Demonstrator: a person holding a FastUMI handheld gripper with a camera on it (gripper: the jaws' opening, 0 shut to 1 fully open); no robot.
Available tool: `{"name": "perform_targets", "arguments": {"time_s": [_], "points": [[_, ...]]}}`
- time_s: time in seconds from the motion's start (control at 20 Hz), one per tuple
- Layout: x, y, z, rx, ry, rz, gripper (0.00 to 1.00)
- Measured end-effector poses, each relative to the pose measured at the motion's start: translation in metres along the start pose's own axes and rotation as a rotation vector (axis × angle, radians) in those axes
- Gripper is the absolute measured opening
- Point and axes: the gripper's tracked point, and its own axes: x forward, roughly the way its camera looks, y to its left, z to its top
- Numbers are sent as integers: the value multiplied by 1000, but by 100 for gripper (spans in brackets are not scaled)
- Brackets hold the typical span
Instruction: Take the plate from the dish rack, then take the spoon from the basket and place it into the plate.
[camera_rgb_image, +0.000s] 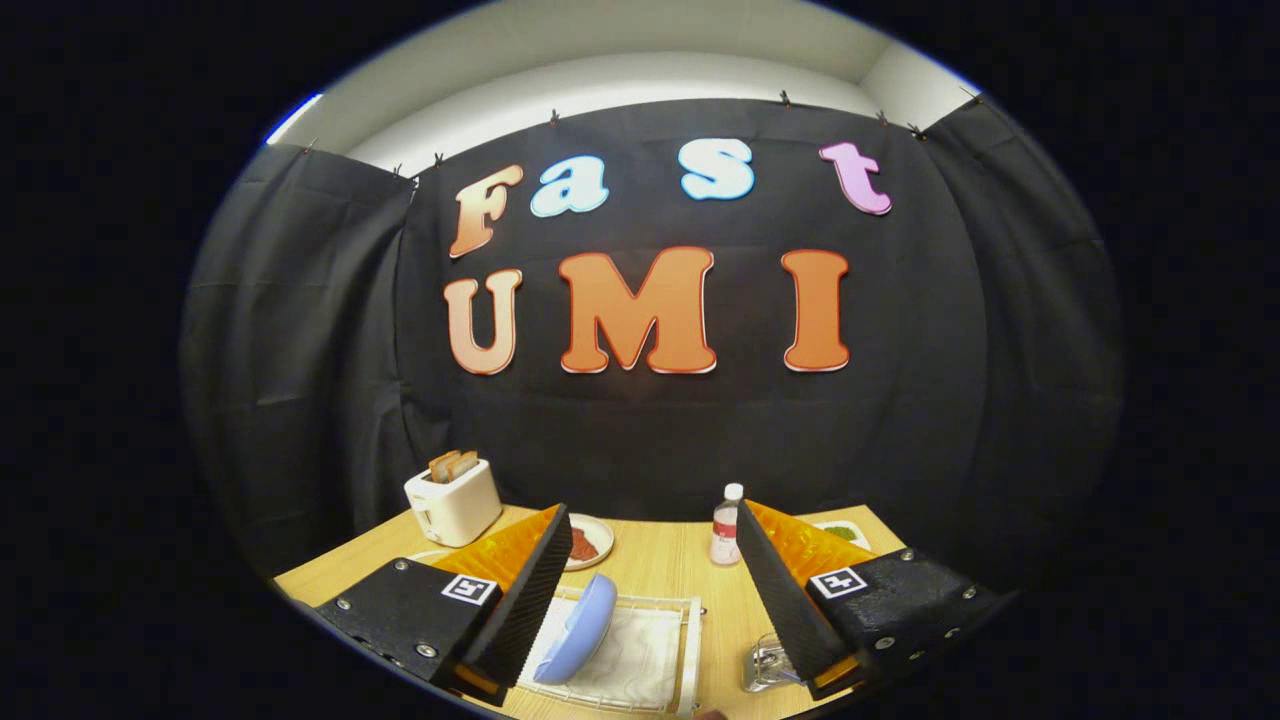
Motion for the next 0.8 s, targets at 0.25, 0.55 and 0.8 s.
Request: {"name": "perform_targets", "arguments": {"time_s": [0.25, 0.55, 0.8], "points": [[26, 16, -59, 28, 278, 30, 98], [50, 40, -121, 105, 576, 77, 96], [62, 53, -166, 107, 779, 92, 91]]}}
